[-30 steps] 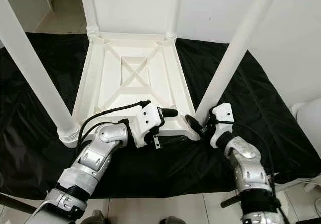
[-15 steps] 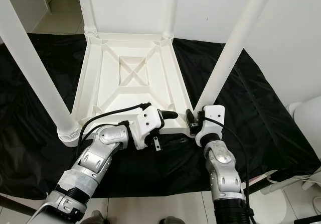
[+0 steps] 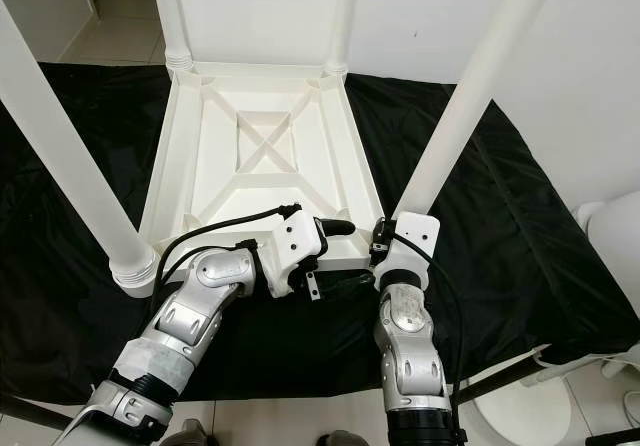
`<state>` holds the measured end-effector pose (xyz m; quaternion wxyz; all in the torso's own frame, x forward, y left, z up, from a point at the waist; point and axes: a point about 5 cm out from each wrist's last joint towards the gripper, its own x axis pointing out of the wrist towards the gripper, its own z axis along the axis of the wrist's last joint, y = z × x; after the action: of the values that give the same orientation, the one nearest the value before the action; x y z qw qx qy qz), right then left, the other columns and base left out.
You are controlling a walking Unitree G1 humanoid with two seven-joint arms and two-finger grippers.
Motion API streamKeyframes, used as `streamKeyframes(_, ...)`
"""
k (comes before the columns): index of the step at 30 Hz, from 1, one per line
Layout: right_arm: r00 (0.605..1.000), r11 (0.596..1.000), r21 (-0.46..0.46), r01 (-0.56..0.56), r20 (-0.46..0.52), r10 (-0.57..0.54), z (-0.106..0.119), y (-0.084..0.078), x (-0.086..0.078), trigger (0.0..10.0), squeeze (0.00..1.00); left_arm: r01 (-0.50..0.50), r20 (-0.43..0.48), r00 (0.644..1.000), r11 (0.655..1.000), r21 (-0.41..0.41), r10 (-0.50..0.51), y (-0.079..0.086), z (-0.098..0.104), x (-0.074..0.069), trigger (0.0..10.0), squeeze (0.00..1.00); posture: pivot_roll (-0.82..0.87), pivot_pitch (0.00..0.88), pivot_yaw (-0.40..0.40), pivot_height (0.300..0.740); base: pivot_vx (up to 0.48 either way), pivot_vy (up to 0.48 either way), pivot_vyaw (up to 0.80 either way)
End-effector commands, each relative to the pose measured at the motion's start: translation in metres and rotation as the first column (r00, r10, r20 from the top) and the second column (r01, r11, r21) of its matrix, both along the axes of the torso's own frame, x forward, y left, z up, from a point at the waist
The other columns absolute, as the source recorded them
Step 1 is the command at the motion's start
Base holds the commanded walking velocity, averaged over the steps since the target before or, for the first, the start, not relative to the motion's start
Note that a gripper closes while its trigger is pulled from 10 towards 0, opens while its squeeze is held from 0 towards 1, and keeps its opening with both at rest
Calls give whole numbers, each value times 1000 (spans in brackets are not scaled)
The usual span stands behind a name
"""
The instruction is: Building children table
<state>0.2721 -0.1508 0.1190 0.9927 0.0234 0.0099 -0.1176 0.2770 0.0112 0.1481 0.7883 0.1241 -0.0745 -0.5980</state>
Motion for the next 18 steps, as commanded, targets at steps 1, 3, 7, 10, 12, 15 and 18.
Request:
streamKeyframes(1,998,999,31,14,-61,-12,-11,7,-4,10000,0,-96,-3,995,995,-19,95,0,-1,3,10000,0,12,0,-69,740,0,0,0)
streamKeyframes(3,999,999,45,4,-52,-1,-9,5,-5,10000,0,-95,-3,996,995,-19,95,0,-1,3,10000,0,11,0,-69,740,0,0,0)
streamKeyframes(7,999,998,57,-20,-40,22,-8,3,-6,10000,902,-95,-3,996,995,-18,94,0,-1,3,10000,0,12,0,-69,740,0,0,0)
streamKeyframes(10,995,993,60,-99,-28,101,-7,1,-7,10000,1000,-95,-2,995,995,-17,95,0,-1,3,10000,0,12,0,-69,740,0,0,0)
streamKeyframes(12,989,988,35,-149,-11,150,-4,-3,-9,10000,1000,-96,-1,995,995,-16,96,0,-1,3,10000,0,10,0,-69,740,0,0,0)
streamKeyframes(15,948,947,-49,-317,-2,317,-1,-19,-16,10000,0,-93,0,996,996,-15,93,0,-1,3,10000,0,8,0,-68,740,0,0,0)
streamKeyframes(18,930,927,-79,-367,-9,368,0,-26,-18,10000,0,-92,1,996,996,-15,92,0,-1,3,10000,0,8,0,-68,740,0,0,0)
